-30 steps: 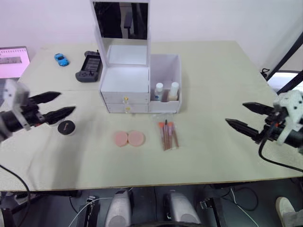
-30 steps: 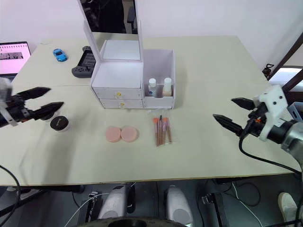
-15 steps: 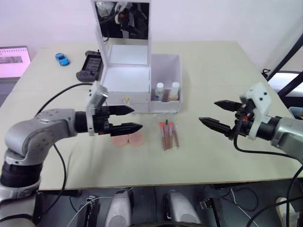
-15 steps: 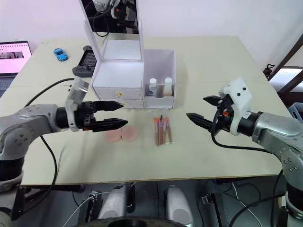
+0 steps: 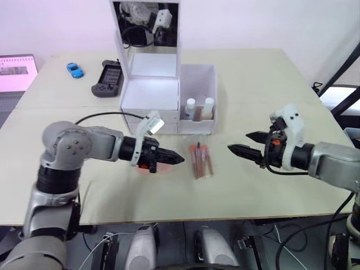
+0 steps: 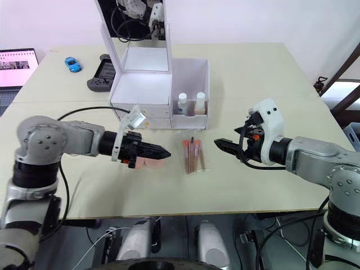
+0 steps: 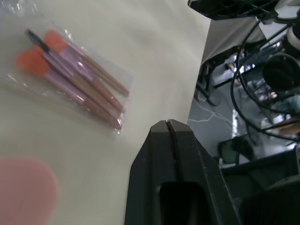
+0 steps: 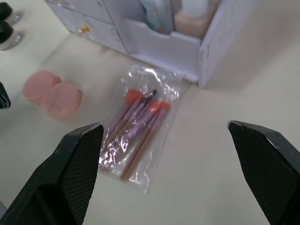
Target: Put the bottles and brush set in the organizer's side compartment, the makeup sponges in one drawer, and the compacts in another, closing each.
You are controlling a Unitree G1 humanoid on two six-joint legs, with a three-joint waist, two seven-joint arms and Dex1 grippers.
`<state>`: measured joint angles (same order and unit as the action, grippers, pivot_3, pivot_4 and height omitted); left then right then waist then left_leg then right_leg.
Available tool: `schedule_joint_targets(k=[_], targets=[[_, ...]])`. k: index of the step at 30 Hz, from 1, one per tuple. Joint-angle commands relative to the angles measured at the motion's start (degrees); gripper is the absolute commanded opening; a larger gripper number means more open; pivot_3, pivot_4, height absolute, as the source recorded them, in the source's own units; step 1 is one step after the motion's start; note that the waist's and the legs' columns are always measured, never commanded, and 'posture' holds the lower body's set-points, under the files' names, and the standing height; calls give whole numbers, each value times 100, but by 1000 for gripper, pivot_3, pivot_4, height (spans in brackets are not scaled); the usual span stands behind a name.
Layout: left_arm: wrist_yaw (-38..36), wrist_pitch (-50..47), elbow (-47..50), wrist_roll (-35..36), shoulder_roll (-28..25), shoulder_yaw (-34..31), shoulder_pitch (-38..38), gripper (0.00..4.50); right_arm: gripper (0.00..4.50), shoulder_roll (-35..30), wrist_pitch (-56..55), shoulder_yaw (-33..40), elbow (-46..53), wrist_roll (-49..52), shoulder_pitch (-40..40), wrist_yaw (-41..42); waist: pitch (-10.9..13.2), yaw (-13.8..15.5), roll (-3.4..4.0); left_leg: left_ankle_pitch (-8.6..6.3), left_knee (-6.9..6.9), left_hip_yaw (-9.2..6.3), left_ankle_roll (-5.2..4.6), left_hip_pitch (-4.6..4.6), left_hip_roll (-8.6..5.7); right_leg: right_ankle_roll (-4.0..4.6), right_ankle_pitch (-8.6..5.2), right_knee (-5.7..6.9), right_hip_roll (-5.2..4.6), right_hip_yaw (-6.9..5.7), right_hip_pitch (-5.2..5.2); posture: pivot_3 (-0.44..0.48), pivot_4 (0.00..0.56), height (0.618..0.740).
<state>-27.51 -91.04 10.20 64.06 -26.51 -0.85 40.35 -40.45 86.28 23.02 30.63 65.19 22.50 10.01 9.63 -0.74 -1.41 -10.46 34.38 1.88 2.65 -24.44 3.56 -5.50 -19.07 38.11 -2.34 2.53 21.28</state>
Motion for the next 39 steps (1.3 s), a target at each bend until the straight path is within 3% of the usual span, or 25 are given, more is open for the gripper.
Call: schedule_joint_targets(k=[1, 7, 17, 25, 34, 39], targets=[[569, -146, -12, -185, 335, -92, 2, 40, 4500, 517, 208, 198, -458, 111, 265, -504, 0, -8, 0, 0, 1, 0, 0, 0, 0, -2, 1, 1, 0, 0, 0, 0, 150, 740], [1245, -108, 51, -710, 832, -79, -260, 40, 4500, 1376, 608, 598, -1492, 314, 576, -1026, -3, -15, 5, 0, -9, 0, 0, 0, 0, -2, 2, 4, 3, 4, 7, 0, 150, 740], [1656, -33, 206, -1694, 1254, 357, -531, 40, 4500, 1438, 622, -155, -2837, 321, 835, -845, -3, -38, 6, 0, -8, 5, 0, 1, -8, -5, 4, 3, -2, 7, 7, 0, 150, 740], [1865, -146, 204, -2139, 1574, 485, -569, 40, 4500, 1754, 114, -1061, -3779, -493, 1058, 208, -7, -51, 5, 0, -8, 3, 0, 6, -7, -6, 5, 1, 3, 8, 1, 0, 150, 740], [1876, -146, 284, -2287, 1531, 510, -599, 40, 4500, 1848, -292, -1575, -4749, -1106, 1420, 1506, -11, -144, 5, 0, -10, -5, 1, 11, -2, -3, 7, 1, 13, 8, -2, 0, 150, 740], [1867, -146, 351, -2387, 1410, 506, -627, 40, 4500, 1735, -127, -2018, -4767, -1287, 1393, 2202, -12, -178, 6, -1, -14, -7, 1, 11, -1, -3, 6, 1, 16, 8, -1, 0, 150, 740]])
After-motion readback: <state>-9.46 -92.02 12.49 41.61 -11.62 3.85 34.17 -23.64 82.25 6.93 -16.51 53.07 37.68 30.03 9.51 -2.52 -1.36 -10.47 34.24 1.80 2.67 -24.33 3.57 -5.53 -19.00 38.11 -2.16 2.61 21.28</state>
